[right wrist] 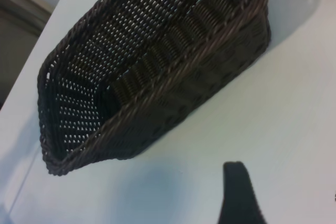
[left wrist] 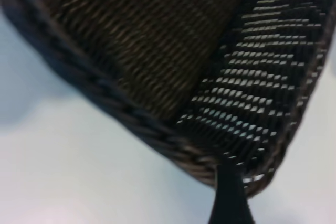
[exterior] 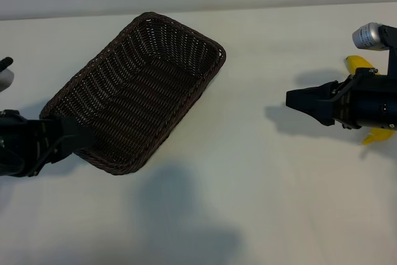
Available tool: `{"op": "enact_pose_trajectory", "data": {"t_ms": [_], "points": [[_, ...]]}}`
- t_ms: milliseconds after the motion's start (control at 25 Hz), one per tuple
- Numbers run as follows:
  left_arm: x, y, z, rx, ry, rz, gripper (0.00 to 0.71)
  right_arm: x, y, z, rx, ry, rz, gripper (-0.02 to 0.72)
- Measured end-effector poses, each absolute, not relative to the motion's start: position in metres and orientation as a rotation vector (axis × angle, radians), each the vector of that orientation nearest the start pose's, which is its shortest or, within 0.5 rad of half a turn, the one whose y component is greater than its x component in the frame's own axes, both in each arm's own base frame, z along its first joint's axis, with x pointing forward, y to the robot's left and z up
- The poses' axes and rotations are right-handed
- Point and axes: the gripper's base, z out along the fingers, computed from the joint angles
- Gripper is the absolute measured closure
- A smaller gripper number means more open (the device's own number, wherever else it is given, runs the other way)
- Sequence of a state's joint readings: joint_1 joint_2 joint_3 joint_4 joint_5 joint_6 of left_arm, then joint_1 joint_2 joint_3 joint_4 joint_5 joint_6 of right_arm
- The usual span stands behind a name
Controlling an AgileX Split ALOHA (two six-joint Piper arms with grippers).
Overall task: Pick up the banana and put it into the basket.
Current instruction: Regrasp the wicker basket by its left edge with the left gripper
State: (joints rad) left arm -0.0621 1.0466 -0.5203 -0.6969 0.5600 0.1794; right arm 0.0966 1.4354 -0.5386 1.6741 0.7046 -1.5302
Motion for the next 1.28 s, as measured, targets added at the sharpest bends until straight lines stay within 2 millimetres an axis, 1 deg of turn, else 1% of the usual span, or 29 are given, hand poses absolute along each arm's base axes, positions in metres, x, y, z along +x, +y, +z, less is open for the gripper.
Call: {"op": "enact_pose_trajectory", "data": {"t_ms": [520, 800, 960, 1160, 1280], "points": [[0.176, -0.030, 0.226, -0.462, 2.547, -0.476, 0.204, 0.234, 0.082, 0.196, -0.279, 2.240, 0.943, 0.259], [0.178, -0.028, 0.227, -0.523, 2.523, -0.461, 0.204, 0.234, 0.082, 0.196, -0.280, 2.239, 0.945, 0.259], [0.183, -0.027, 0.223, -0.546, 2.510, -0.461, 0.204, 0.234, 0.082, 0.196, -0.282, 2.238, 0.950, 0.259], [0.193, -0.027, 0.210, -0.583, 2.549, -0.447, 0.204, 0.234, 0.082, 0.196, -0.283, 2.237, 0.951, 0.259], [0.198, -0.027, 0.206, -0.593, 2.543, -0.438, 0.204, 0.234, 0.082, 0.196, -0.283, 2.237, 0.952, 0.259]]}}
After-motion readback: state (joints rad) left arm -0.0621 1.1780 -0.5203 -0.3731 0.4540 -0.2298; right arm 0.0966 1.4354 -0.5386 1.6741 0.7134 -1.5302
